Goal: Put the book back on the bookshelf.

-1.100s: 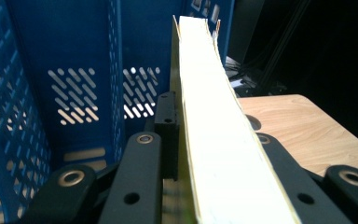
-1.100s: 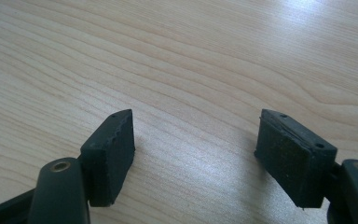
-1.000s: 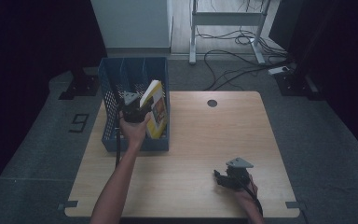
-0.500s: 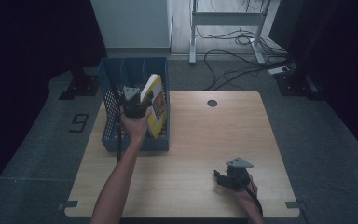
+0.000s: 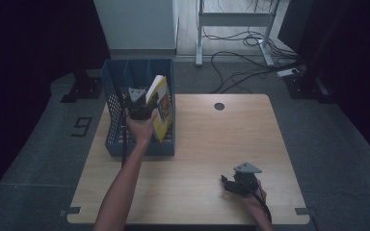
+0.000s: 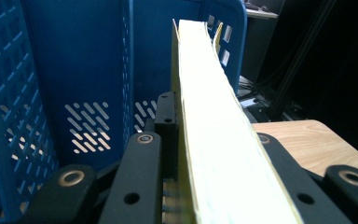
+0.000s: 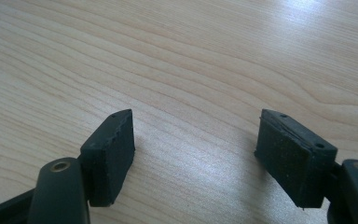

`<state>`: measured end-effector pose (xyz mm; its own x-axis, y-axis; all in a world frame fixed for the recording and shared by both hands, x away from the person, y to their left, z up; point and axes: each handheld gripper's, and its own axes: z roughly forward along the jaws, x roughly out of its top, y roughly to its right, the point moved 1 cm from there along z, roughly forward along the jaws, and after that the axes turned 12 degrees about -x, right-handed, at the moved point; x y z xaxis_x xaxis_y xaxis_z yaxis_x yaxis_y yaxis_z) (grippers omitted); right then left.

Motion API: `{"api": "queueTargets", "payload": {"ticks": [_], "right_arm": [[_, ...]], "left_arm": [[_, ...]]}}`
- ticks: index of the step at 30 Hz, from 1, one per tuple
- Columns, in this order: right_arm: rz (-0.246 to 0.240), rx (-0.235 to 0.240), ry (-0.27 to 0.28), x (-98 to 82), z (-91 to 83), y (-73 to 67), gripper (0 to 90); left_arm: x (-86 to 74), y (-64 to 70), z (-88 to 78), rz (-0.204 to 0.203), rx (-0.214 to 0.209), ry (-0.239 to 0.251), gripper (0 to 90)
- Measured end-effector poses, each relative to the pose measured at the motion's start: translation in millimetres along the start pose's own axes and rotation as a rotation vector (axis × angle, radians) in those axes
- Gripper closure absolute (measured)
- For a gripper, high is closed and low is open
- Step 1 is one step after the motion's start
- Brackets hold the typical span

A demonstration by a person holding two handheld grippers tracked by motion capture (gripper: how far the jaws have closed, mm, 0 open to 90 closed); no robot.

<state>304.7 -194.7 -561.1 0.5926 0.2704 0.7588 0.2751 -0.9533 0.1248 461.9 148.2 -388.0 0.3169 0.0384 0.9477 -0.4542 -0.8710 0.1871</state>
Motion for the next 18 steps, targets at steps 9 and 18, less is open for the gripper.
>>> {"api": "queueTargets", "payload": {"ticks": [9, 18], "right_arm": [[0.0, 0.0, 0.0, 0.0, 0.0, 0.0, 27.0], [0.001, 0.0, 0.0, 0.0, 0.0, 0.0, 27.0]], "left_arm": [[4.8, 0.4, 7.6, 0.022, 0.036, 0.006, 75.2], [-4.3, -6.7, 9.6, 0.015, 0.063, -0.023, 75.2]]}}
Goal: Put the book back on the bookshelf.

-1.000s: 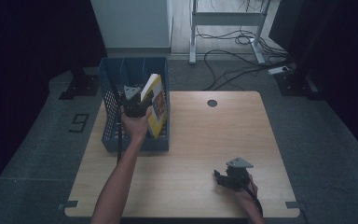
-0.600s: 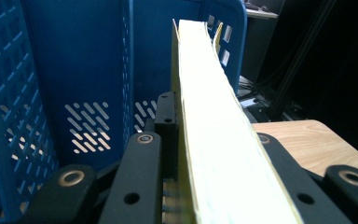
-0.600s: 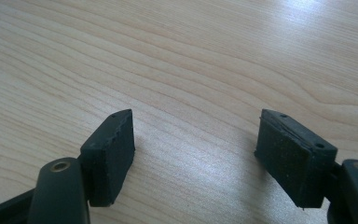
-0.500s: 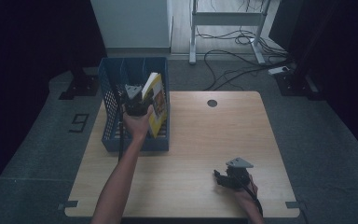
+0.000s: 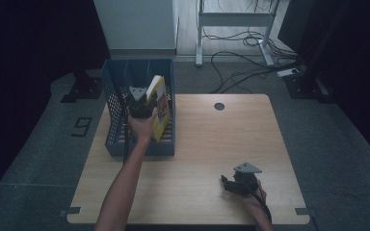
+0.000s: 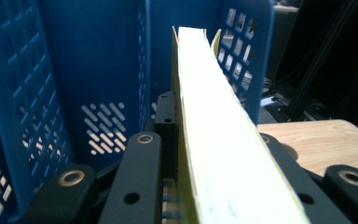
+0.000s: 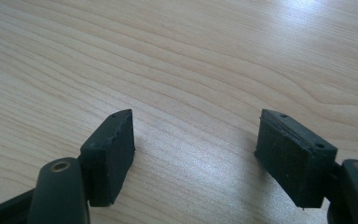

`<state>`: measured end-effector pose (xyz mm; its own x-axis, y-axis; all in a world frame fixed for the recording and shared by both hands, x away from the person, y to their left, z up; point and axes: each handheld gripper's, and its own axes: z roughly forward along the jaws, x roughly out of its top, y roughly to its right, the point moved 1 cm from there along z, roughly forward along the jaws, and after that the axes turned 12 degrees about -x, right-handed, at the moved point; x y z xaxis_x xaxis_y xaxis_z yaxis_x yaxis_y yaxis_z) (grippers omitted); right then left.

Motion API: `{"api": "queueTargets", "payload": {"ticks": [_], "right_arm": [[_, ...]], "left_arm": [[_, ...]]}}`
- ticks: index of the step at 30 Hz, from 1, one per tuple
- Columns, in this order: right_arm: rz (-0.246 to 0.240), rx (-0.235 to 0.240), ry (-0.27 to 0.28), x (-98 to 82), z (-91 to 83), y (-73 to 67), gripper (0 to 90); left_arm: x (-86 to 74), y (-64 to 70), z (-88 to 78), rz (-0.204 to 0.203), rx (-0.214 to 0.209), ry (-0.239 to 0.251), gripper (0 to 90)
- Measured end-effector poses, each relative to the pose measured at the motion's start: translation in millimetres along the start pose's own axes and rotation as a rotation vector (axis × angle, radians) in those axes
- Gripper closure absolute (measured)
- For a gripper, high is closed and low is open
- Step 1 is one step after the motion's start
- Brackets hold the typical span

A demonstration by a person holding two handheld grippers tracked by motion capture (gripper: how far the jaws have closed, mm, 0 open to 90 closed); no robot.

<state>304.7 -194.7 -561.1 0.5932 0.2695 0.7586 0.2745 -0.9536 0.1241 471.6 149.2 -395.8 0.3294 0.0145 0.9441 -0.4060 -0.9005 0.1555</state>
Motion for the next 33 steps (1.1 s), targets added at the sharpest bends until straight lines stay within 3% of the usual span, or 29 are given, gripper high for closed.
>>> {"api": "queueTargets", "payload": {"ticks": [10, 22, 33], "right_arm": [[0.0, 0.0, 0.0, 0.0, 0.0, 0.0, 27.0], [0.002, 0.002, 0.0, 0.0, 0.0, 0.2, 27.0], [0.001, 0.002, -0.001, 0.0, 0.0, 0.2, 27.0]], "left_arm": [[-2.5, -1.7, 13.3, -0.013, 0.018, 0.014, 75.2], [-2.2, 4.1, 38.5, 0.003, 0.035, 0.031, 75.2], [0.4, -1.9, 43.1, 0.01, 0.081, 0.079, 75.1]]}}
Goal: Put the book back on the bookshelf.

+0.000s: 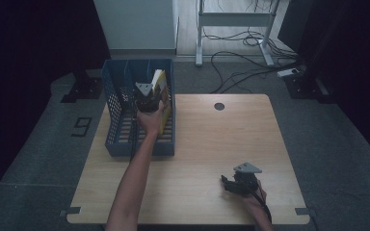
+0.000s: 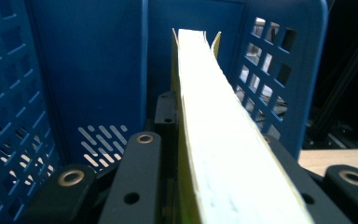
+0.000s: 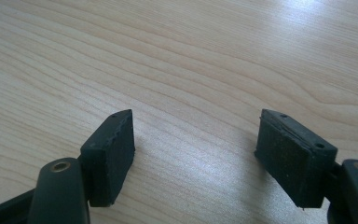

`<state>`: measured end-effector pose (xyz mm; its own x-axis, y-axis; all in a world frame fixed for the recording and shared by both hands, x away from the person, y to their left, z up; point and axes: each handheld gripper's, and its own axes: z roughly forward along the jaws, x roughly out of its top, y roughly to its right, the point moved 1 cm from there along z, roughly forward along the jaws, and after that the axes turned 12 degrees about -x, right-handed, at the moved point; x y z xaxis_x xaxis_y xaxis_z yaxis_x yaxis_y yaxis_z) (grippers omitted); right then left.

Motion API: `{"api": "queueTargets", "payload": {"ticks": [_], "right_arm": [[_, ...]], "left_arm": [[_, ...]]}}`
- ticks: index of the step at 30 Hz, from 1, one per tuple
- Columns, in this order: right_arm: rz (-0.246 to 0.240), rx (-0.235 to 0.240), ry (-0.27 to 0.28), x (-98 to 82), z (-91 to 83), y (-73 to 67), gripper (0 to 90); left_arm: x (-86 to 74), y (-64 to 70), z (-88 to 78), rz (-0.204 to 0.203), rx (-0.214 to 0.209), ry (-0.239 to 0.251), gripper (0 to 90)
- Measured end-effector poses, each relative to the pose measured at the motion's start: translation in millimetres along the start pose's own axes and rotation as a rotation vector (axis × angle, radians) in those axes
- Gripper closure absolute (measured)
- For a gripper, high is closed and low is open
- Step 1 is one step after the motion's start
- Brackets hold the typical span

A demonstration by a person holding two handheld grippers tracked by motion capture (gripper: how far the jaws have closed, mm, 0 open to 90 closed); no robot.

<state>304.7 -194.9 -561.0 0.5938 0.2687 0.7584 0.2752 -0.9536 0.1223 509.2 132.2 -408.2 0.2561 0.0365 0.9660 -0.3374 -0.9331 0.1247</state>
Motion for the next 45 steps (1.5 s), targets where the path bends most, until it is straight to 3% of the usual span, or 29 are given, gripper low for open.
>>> {"api": "queueTargets", "payload": {"ticks": [10, 24, 29, 37, 45], "right_arm": [[0.001, 0.0, 0.0, 0.0, 0.0, 0.1, 27.0], [0.001, -0.002, 0.0, -0.2, -0.1, 0.1, 26.9], [0.0, -0.002, 0.0, -0.2, -0.1, 0.1, 26.9], [0.0, -0.003, 0.0, -0.2, -0.1, 0.0, 26.8], [-0.001, -0.003, 0.0, -0.1, -0.1, 0.0, 26.8]], "left_arm": [[-11.4, 2.4, 8.2, 0.015, 0.009, -0.026, 75.0], [-19.2, 7.2, -6.5, 0.036, -0.003, 0.008, 63.6], [-21.9, 0.8, -15.5, -0.001, -0.013, 0.005, 61.8], [-19.3, -1.5, -22.2, 0.007, -0.005, 0.012, 61.1], [-21.9, -4.3, -23.6, -0.011, 0.008, 0.003, 60.7]]}}
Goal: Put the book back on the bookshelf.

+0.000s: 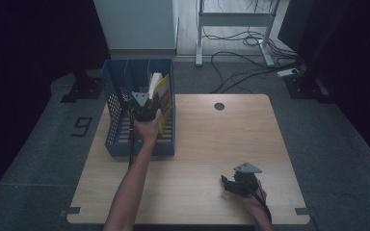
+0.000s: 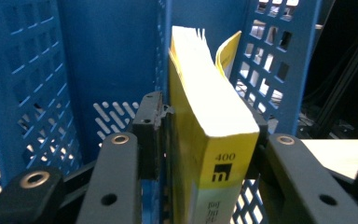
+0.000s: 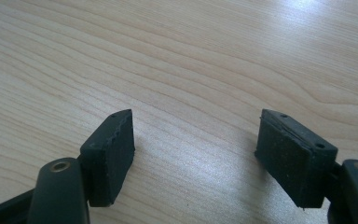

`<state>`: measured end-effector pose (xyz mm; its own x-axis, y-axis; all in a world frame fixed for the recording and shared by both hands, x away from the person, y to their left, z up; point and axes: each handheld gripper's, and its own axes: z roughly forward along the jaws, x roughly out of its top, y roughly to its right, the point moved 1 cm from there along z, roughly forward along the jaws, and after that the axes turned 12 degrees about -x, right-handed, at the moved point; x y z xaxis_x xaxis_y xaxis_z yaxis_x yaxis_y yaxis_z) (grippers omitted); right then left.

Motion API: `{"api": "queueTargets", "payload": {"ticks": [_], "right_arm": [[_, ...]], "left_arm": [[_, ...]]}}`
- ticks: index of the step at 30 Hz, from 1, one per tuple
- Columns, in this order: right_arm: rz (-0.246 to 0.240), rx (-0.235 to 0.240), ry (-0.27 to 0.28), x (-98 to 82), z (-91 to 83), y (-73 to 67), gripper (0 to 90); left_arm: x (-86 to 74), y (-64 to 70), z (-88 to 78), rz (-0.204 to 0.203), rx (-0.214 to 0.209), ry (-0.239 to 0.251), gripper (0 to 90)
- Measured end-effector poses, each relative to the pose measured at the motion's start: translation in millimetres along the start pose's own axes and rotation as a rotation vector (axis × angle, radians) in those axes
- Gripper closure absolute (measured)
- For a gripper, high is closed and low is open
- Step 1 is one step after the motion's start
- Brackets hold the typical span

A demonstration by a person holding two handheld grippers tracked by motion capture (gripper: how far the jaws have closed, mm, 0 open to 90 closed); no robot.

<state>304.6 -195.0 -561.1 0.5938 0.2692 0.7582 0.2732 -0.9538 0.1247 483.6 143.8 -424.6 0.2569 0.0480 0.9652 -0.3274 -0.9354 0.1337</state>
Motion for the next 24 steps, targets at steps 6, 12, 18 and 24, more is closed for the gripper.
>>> {"api": "queueTargets", "payload": {"ticks": [6, 12, 18, 24], "right_arm": [[0.0, 0.0, 0.0, 0.0, 0.0, 0.0, 26.8], [0.0, 0.0, 0.0, 0.0, 0.0, 0.0, 26.8], [0.0, 0.0, 0.0, 0.0, 0.0, 0.0, 26.8], [0.0, 0.0, 0.0, 0.0, 0.0, 0.0, 26.8]], "left_arm": [[-2.9, -5.1, -0.6, -0.03, -0.001, -0.006, 59.6], [-3.1, -6.6, -1.0, -0.036, -0.008, -0.009, 58.0], [-4.0, -6.9, -3.3, -0.039, -0.02, -0.012, 54.3], [-2.8, -6.2, -5.7, -0.04, -0.037, -0.028, 46.9]]}}
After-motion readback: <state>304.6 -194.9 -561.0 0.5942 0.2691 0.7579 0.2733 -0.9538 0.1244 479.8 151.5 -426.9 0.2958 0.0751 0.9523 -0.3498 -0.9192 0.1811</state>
